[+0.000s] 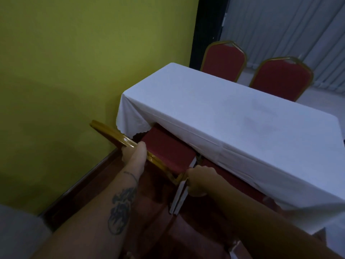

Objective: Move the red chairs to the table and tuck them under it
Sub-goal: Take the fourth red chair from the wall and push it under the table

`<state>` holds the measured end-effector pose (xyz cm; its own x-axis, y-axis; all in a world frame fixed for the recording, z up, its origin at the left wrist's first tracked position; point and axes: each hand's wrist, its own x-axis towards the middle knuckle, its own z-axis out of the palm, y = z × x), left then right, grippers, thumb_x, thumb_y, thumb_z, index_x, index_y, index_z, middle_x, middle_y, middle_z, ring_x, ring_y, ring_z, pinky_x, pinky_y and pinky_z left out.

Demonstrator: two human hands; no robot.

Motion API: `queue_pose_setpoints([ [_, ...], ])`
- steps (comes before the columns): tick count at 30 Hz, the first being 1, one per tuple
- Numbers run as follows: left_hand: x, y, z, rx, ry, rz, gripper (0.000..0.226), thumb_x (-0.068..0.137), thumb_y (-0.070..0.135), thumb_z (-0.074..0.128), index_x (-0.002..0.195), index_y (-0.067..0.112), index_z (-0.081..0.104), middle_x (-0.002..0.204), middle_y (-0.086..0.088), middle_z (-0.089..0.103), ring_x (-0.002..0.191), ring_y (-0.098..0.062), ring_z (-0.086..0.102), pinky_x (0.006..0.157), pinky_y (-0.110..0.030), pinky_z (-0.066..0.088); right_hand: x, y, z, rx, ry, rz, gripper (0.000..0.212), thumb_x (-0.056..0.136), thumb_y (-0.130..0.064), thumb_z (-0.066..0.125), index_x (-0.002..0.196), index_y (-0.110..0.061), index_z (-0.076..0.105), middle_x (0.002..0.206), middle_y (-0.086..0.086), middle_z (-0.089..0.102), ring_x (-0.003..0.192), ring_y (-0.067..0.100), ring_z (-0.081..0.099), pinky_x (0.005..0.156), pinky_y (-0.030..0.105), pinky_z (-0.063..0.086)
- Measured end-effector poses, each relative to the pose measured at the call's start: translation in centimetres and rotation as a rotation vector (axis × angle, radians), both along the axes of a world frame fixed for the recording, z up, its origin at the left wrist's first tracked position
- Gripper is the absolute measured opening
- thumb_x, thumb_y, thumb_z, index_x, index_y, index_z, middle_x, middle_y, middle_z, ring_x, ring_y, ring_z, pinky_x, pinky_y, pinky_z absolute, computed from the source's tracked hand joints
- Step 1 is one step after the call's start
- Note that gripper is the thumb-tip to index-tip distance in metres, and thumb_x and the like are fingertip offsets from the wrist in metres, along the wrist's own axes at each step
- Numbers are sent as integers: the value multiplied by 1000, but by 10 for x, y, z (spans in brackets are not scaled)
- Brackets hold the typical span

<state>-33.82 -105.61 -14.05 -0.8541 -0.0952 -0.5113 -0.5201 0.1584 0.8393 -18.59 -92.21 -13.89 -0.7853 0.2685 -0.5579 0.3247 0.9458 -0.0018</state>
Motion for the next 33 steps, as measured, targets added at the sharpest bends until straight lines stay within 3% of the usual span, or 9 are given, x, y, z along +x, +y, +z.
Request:
queue_pose_setpoints([
  [3,5,3,-3,-24,26,-4,42,84,19,60,121,0,64,115,-16,71,65,-19,55,49,-29,38,15,3,2,113,91,21,35,89,-35,63,119,-17,62,111,9,66,85,29,61,68,35,43],
  [6,4,3,-6,-57,65,-27,43,81,19,57,119,0,65,115,-16,70,73,-24,59,61,-32,46,15,0,3,157,203,43,23,85,-35,68,96,-16,61,96,7,64,75,30,61,61,34,42],
  [9,1,4,-7,-80,71,7,48,76,20,56,118,-1,65,116,-16,71,94,-35,68,79,-40,55,6,1,3,166,228,49,28,84,-33,70,79,-16,47,80,3,55,59,21,50,50,31,35],
  [12,-9,10,-10,-109,71,24,49,76,21,57,120,0,64,116,-15,70,91,-32,66,71,-37,54,-5,3,1,155,246,48,36,82,-32,71,70,-20,40,73,1,50,56,18,46,46,30,30],
  [21,-32,21,-12,-56,69,-6,46,78,19,57,120,3,64,117,-13,70,93,-30,66,81,-36,55,-27,11,-1,117,245,21,33,79,-32,70,71,-21,40,75,1,52,58,17,49,45,29,31],
  [24,-36,16,-12,2,22,-81,44,79,26,62,119,6,65,114,-13,71,94,-30,69,81,-43,61,-29,13,-4,74,221,-17,34,79,-35,69,72,-22,38,76,1,51,60,17,48,47,30,31],
  [27,-36,5,-6,55,-124,-241,40,86,36,65,119,12,62,113,-12,67,99,-31,68,71,-45,62,-29,19,-6,-27,233,-98,29,79,-44,63,78,-22,45,80,0,50,68,21,52,59,32,37],
  [30,-33,-4,7,-67,-318,-505,44,92,55,57,101,12,56,107,-19,64,101,-37,64,77,-50,61,-35,24,0,-97,330,-193,35,78,-54,57,92,-22,60,82,-2,54,76,25,55,67,34,42],
  [33,-30,-10,26,-212,-428,-719,64,95,59,49,99,-3,62,101,-20,66,88,-35,64,84,-47,57,-47,33,16,-144,430,-219,36,79,-50,57,98,-21,67,89,0,64,75,18,58,66,32,47],
])
